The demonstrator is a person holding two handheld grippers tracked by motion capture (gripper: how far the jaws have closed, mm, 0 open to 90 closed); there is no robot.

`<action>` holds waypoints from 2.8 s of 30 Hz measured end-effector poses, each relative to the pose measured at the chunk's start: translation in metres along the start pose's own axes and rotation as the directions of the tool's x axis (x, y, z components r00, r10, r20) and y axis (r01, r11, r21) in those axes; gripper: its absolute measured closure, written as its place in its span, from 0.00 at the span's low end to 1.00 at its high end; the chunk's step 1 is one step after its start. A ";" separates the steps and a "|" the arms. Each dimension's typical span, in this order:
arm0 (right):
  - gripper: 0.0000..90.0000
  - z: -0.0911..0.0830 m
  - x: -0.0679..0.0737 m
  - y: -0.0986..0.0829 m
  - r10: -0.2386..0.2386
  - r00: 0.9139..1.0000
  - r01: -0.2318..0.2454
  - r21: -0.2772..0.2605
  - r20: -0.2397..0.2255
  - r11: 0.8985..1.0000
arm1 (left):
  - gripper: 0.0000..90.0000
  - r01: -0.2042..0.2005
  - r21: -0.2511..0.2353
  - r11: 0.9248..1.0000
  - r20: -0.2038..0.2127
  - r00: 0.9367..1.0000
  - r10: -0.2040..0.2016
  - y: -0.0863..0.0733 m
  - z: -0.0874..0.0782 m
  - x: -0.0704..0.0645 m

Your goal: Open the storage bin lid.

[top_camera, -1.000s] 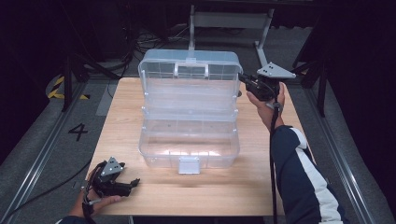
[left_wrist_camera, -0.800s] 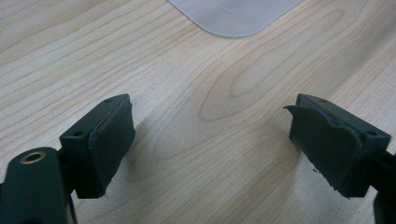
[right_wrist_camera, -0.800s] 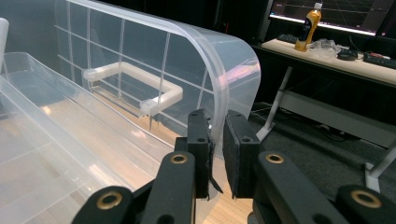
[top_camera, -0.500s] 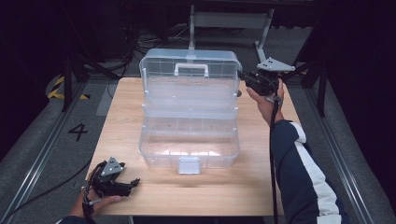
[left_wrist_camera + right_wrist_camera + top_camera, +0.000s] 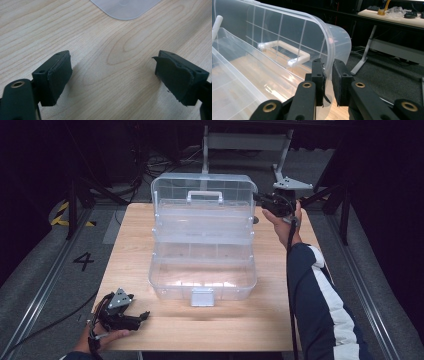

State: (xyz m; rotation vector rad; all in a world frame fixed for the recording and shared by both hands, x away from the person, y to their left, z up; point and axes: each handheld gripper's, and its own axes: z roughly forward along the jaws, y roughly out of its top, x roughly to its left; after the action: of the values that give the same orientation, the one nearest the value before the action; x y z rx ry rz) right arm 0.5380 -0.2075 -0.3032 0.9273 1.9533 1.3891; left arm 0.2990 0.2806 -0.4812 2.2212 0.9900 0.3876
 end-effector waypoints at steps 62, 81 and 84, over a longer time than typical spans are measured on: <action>0.86 0.052 -0.037 -0.004 0.154 0.987 -0.147 0.135 -0.043 0.980 | 0.17 -0.002 0.001 1.000 0.010 1.000 0.002 0.001 0.000 0.001; 0.98 0.078 -0.027 -0.019 0.106 0.994 -0.097 0.227 -0.024 0.969 | 0.18 -0.003 -0.002 1.000 0.015 1.000 0.003 0.001 0.001 0.001; 0.98 0.079 -0.027 -0.021 0.101 0.995 -0.093 0.235 -0.024 0.968 | 0.18 -0.002 -0.002 1.000 0.016 1.000 0.002 0.001 0.001 0.001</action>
State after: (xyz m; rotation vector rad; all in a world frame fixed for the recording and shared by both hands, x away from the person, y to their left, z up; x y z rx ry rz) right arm 0.6102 -0.1891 -0.3460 1.1258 2.1578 1.2530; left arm 0.3001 0.2803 -0.4809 2.2199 0.9790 0.3715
